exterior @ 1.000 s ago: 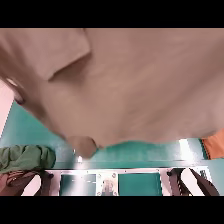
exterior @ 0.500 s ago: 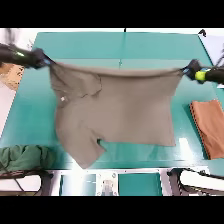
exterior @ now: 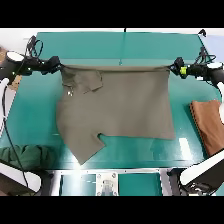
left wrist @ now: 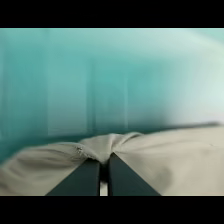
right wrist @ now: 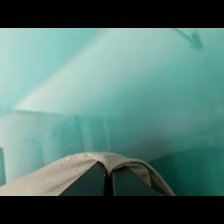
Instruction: Fold the shirts.
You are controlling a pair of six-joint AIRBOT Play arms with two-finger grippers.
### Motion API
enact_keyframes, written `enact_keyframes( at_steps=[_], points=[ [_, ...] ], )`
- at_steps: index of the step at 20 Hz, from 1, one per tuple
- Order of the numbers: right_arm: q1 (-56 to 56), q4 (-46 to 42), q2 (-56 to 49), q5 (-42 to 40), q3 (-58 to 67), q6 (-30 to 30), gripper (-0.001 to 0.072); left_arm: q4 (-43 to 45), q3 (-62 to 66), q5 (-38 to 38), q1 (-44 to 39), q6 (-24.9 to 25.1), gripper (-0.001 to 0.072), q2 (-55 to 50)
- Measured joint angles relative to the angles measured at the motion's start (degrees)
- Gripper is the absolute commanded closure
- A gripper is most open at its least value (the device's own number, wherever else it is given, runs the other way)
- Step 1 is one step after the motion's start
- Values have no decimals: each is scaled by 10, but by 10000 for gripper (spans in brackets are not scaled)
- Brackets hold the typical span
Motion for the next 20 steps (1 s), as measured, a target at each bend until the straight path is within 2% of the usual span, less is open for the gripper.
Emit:
enact_keyframes(
  at_steps=[6, 14, 20],
  points=[
    [0, 0, -33, 16, 61, 1, 693, 14, 8, 26, 0, -1, 683, -5],
    [-6, -194, -40, 182, 61, 52, 693, 133, -13, -131, 0, -15, 683, -6],
    [-5, -250, -40, 232, 40, 61, 693, 155, -66, -157, -1, -29, 682, -7]
  ],
)
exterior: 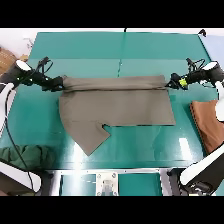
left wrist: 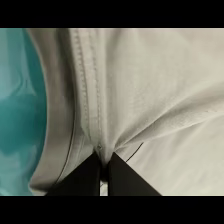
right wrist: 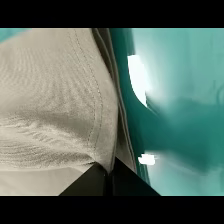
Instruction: Fold the shirts.
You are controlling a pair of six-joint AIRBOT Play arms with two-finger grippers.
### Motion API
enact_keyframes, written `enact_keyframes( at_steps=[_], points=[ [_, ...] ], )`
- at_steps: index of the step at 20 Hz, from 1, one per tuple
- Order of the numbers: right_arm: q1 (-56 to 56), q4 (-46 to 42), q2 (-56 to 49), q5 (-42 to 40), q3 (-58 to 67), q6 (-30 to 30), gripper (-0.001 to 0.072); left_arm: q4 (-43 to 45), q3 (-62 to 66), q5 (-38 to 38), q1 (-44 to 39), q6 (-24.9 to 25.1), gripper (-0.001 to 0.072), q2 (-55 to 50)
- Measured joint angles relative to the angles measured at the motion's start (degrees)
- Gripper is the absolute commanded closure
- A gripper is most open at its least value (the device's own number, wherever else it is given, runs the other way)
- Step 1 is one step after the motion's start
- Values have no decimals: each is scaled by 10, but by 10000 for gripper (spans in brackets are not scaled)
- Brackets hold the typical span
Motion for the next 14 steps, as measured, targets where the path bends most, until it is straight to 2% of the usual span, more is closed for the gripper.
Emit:
enact_keyframes(
  at_steps=[2, 3, 4, 5, 7, 9, 10, 11, 12, 13, 14],
  points=[
    [3, -5, 0, 5, -2, 5, 680, -4, -6, -2, -2, -1, 680, 0],
    [3, -7, 0, 8, -3, 11, 541, -9, -9, -4, -2, -2, 536, 0],
    [2, -11, 0, 13, -1, 16, 404, -15, -9, -7, -2, -2, 247, 0],
    [1, -16, 0, 23, 3, 23, 396, -20, -9, -17, -2, -3, 218, 0],
    [-4, -36, 1, 61, 19, 46, 403, -26, 1, -61, 1, -13, 219, 0],
    [-11, -74, 11, 112, 33, 70, 558, -29, 18, -127, 9, -30, 219, 1],
    [-15, -93, 18, 139, 37, 79, 571, -30, 26, -165, 15, -41, 221, 2],
    [-18, -107, 27, 161, 36, 86, 618, -30, 30, -200, 20, -53, 316, 5],
    [-20, -117, 41, 181, 29, 92, 695, -24, 31, -235, 23, -66, 577, 12],
    [-22, -123, 57, 195, 14, 97, 695, -14, 28, -261, 25, -73, 681, 22],
    [-25, -130, 82, 202, -12, 103, 695, 0, 16, -281, 27, -79, 683, 38]
  ],
)
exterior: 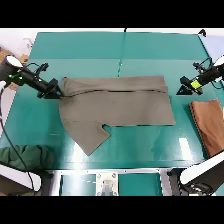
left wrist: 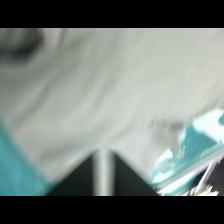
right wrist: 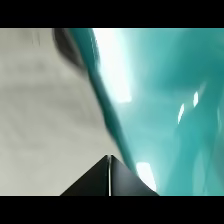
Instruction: Fold the shirts.
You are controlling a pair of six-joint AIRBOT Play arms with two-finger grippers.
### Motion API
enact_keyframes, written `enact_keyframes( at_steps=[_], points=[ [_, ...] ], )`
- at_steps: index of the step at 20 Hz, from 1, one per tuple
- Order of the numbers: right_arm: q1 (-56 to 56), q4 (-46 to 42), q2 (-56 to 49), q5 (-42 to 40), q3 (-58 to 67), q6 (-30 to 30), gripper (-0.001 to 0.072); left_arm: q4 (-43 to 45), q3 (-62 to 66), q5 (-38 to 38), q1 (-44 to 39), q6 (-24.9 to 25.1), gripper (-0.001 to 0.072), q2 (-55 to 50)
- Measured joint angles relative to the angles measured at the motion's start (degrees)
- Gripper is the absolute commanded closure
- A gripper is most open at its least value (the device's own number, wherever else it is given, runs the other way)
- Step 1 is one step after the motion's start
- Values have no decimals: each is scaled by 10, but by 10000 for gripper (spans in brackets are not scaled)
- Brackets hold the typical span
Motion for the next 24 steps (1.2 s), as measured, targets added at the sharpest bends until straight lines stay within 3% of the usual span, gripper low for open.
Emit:
enact_keyframes(
  at_steps=[5, 7, 8, 10, 11, 18, 21, 22, 23, 24],
  points=[
    [-27, -14, 193, -40, -231, 21, 694, 44, -163, 13, 3, -16, 676, 158],
    [-40, -16, 289, -80, -348, 37, 688, 53, -258, 47, 3, -23, 148, 239],
    [-44, -16, 334, -104, -405, 47, 650, 54, -310, 70, 3, -28, 176, 280],
    [-49, -9, 401, -148, -498, 60, 462, 40, -406, 116, 4, -33, 178, 342],
    [-50, 0, 422, -170, -533, 64, 408, 25, -447, 138, 3, -33, 179, 362],
    [-51, 102, 468, -320, -668, 76, 406, -105, -638, 321, -91, -18, 179, 407],
    [-46, 140, 448, -359, -683, 77, 338, -150, -662, 376, -145, -29, 181, 406],
    [-44, 148, 436, -368, -685, 77, 338, -156, -666, 386, -155, -31, 313, 404],
    [-42, 156, 424, -374, -687, 77, 338, -160, -669, 400, -163, -35, 549, 400],
    [-40, 166, 413, -378, -687, 78, 338, -159, -673, 411, -168, -36, 676, 397]
  ],
)
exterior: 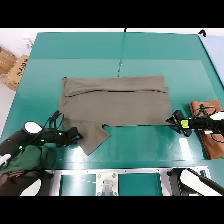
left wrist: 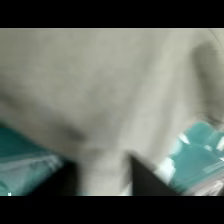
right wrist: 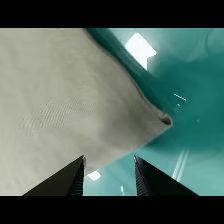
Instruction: Fold the shirts.
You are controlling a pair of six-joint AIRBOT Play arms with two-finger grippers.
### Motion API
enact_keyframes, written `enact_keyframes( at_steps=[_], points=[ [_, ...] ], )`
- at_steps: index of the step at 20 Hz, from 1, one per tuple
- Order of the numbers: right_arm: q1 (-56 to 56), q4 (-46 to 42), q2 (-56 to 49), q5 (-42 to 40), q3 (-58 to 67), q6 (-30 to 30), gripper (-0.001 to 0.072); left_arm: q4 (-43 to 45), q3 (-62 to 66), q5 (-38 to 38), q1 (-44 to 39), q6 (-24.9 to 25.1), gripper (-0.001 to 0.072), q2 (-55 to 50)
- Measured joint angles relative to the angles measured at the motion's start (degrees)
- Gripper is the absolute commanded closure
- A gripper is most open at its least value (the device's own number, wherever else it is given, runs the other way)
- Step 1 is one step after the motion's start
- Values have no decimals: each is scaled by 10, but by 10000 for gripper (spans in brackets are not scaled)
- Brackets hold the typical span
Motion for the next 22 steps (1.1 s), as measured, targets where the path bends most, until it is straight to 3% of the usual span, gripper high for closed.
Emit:
enact_keyframes(
  at_steps=[3, 4, 5, 8, 12, 18, 22],
  points=[
    [7, 24, -33, -16, -1, 1, 351, 0, 9, 11, -9, 0, 683, -5],
    [9, 34, -42, -26, -1, 0, 478, -4, 17, 13, -11, 1, 683, -5],
    [11, 40, -50, -36, -2, -5, 697, -6, 28, 11, -12, 2, 683, -5],
    [16, 59, -63, -51, 5, -44, 693, 14, 76, -14, -13, 6, 684, -4],
    [2, 27, -54, -8, 33, -85, 693, 108, 166, -99, -14, -16, 684, 31],
    [-35, -19, 39, 95, 50, -101, 692, 202, 252, -219, -14, -59, 684, 145],
    [-40, -14, 84, 127, 72, -101, 692, 217, 286, -242, -15, -68, 684, 166]
  ],
)
